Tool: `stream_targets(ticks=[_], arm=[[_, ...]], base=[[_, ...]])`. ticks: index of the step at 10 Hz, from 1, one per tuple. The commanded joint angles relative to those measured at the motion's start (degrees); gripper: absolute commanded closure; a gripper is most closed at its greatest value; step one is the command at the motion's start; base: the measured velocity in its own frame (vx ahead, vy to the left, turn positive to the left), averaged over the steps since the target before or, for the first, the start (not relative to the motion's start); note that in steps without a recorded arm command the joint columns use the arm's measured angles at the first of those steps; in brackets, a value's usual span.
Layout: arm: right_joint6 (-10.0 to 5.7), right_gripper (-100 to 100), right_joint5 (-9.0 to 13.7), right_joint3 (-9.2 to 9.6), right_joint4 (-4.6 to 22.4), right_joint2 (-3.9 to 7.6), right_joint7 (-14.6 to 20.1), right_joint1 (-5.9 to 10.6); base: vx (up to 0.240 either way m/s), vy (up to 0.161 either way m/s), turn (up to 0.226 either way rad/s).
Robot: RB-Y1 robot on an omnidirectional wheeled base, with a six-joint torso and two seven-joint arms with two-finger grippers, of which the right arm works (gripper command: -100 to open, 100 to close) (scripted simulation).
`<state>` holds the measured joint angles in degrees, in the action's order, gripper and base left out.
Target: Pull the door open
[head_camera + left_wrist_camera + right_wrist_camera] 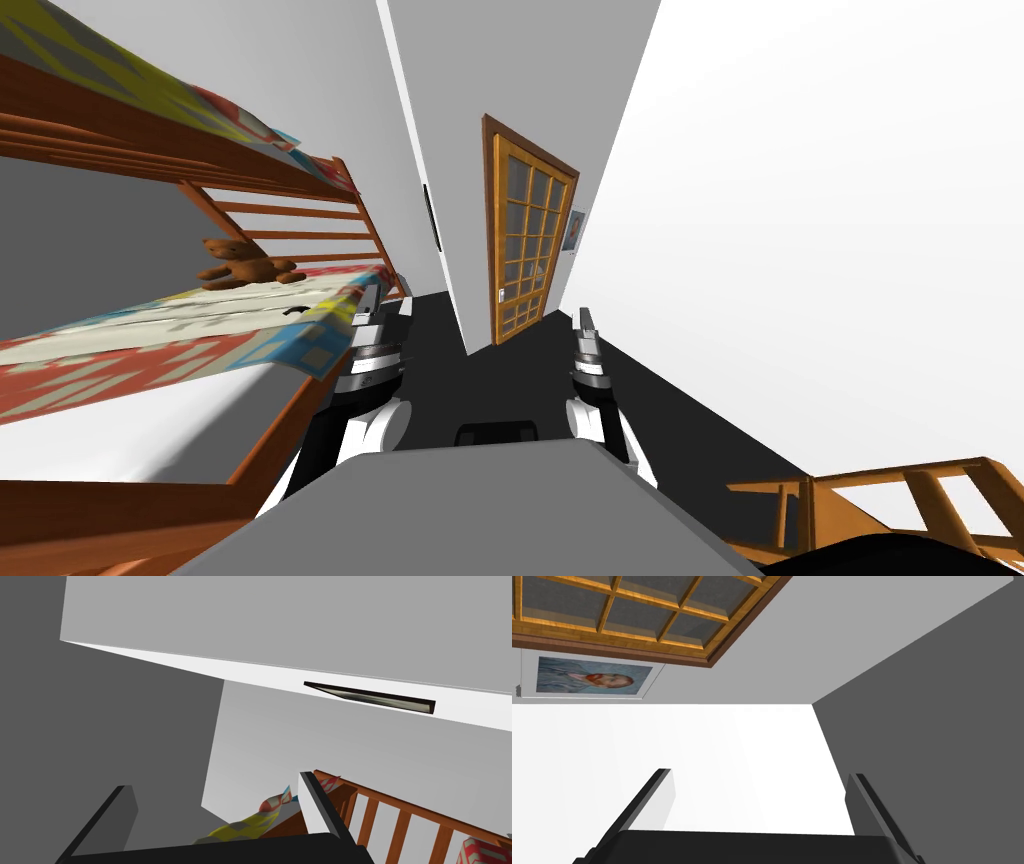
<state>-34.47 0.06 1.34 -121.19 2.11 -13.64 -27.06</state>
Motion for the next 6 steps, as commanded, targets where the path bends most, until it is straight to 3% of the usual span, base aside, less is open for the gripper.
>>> stream_targets(ticks=[1, 6], arm=[[-0.26, -100, -0.28, -0.31, 1.63, 0.49, -1.53, 0.41], [-1.72, -100, -1.5, -1.15, 8.76, 1.62, -6.95, 2.57]], base=[[0.087, -0.006, 0.08], [0.094, 0.0, 0.093]])
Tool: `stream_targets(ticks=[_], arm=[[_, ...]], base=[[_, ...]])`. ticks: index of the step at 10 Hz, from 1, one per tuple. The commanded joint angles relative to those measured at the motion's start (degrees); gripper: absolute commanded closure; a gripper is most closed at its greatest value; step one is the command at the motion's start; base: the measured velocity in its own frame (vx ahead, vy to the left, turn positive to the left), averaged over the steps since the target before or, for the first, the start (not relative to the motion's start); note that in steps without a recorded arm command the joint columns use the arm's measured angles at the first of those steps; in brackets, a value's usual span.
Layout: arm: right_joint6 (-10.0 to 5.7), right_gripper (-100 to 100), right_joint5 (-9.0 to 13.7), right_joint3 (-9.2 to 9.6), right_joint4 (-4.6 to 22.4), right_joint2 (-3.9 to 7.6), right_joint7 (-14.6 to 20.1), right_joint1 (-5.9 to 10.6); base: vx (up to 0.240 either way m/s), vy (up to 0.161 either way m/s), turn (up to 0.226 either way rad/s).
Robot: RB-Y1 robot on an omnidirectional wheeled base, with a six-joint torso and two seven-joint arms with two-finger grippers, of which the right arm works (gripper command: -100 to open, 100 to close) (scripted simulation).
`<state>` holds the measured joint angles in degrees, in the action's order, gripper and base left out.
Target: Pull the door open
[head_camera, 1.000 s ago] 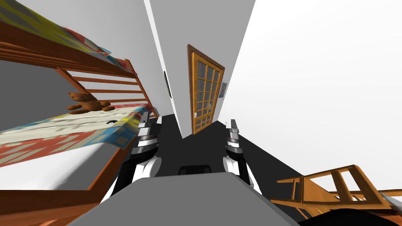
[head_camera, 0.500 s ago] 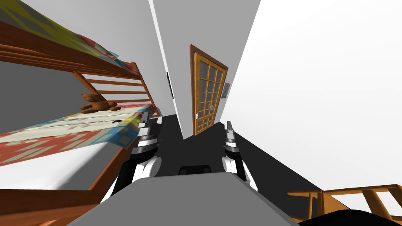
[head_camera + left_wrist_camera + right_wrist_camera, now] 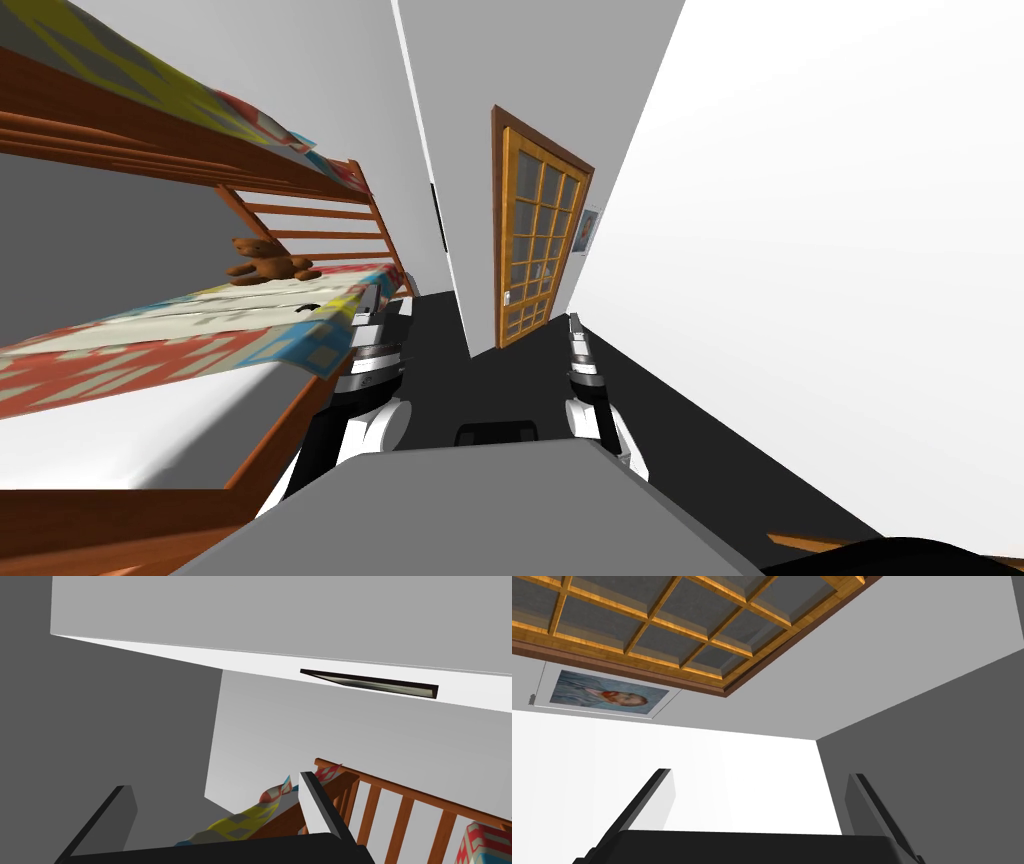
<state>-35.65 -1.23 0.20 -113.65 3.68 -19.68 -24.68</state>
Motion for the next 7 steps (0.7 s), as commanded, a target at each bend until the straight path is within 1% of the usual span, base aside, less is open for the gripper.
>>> stream_targets(ticks=[1, 3, 7], arm=[[-0.86, -100, -0.49, -0.19, 2.8, 0.26, -2.11, 0.67], [-1.51, -100, -1.03, -0.56, 5.83, 0.68, -4.5, 1.62], [-2.86, -100, -2.16, -1.33, 12.48, 1.47, -9.49, 3.6]], base=[[0.094, 0.005, 0.112], [0.095, 0.01, 0.104], [0.102, -0.011, 0.114]])
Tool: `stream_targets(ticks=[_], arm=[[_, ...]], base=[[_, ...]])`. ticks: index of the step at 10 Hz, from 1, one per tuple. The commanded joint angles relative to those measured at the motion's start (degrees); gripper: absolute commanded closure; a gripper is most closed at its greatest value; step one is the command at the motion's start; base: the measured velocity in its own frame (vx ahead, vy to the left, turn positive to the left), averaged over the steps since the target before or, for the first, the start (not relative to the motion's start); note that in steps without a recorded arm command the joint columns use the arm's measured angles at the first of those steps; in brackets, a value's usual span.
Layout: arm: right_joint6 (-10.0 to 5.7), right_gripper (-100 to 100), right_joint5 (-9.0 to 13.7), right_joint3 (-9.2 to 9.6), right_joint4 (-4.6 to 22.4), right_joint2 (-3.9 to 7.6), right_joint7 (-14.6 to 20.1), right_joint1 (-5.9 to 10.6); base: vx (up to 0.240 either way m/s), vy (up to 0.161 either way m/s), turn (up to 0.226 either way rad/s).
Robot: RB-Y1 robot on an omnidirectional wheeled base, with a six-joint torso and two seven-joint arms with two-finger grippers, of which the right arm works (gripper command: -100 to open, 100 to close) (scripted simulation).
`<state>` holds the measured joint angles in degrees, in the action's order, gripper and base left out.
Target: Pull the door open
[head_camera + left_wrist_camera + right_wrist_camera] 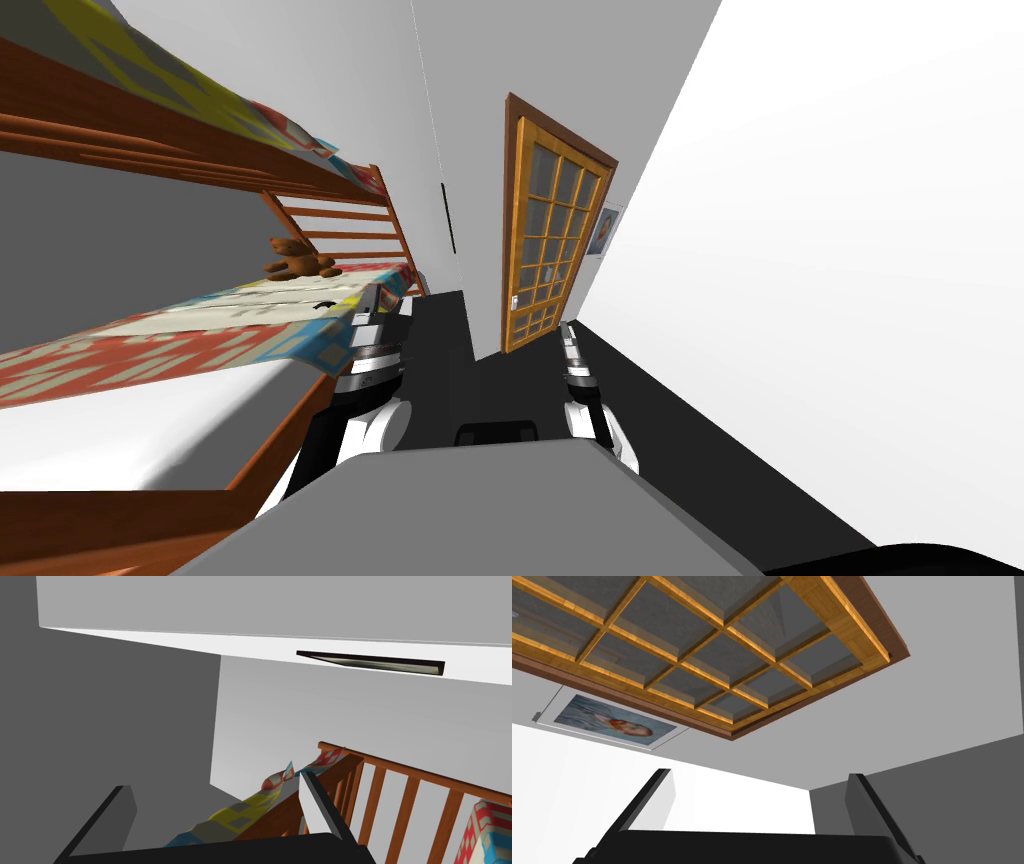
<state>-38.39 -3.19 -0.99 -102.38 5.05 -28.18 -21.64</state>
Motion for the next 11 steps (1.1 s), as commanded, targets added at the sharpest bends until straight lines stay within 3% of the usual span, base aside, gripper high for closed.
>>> stream_targets(ticks=[1, 9, 11], arm=[[-0.46, -100, -0.48, -0.34, 2.86, 0.29, -2.27, 1.06], [-3.29, -100, -2.84, -1.96, 16.54, 1.6, -12.73, 5.21], [-3.64, -100, -3.14, -2.16, 18.39, 1.75, -14.04, 5.73]], base=[[0.096, -0.013, 0.099], [0.098, -0.011, 0.119], [0.069, -0.006, 0.048]])
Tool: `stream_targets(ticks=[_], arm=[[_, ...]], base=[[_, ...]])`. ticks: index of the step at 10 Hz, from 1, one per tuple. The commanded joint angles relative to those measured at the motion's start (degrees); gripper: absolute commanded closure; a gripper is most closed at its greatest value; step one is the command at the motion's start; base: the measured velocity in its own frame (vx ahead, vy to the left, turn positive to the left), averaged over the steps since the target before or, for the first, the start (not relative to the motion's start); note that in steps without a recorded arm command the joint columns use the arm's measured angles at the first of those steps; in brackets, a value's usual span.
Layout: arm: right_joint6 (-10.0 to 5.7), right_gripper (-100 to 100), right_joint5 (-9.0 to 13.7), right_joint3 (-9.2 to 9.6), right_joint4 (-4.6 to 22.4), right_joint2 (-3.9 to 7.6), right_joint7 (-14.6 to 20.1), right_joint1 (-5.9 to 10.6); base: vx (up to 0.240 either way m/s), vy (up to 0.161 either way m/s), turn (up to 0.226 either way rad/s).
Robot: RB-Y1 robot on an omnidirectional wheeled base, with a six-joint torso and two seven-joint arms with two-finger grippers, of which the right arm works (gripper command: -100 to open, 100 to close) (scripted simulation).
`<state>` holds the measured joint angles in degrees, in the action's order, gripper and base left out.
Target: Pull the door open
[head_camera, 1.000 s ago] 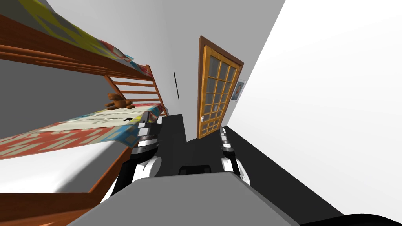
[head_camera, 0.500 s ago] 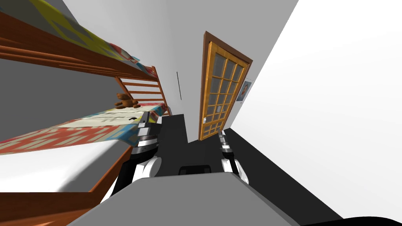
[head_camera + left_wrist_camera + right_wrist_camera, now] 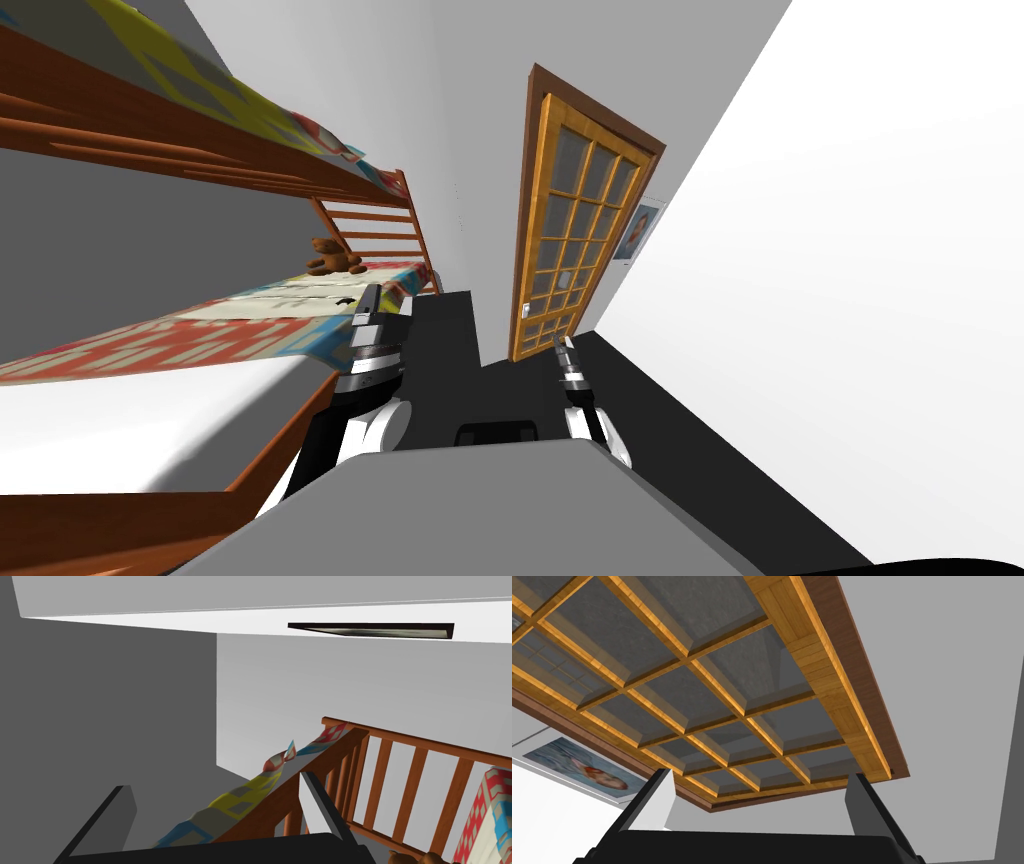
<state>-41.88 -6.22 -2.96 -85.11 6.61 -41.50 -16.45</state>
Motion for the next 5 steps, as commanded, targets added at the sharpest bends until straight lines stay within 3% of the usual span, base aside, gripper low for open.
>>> stream_targets(ticks=[1, 5], arm=[[-0.51, -100, -0.4, -0.39, 2.85, 0.33, -2.03, 1.06], [-1.89, -100, -1.56, -1.18, 9.57, 0.84, -7.14, 3.09]], base=[[0.073, -0.003, 0.121], [0.1, -0.031, 0.115]])
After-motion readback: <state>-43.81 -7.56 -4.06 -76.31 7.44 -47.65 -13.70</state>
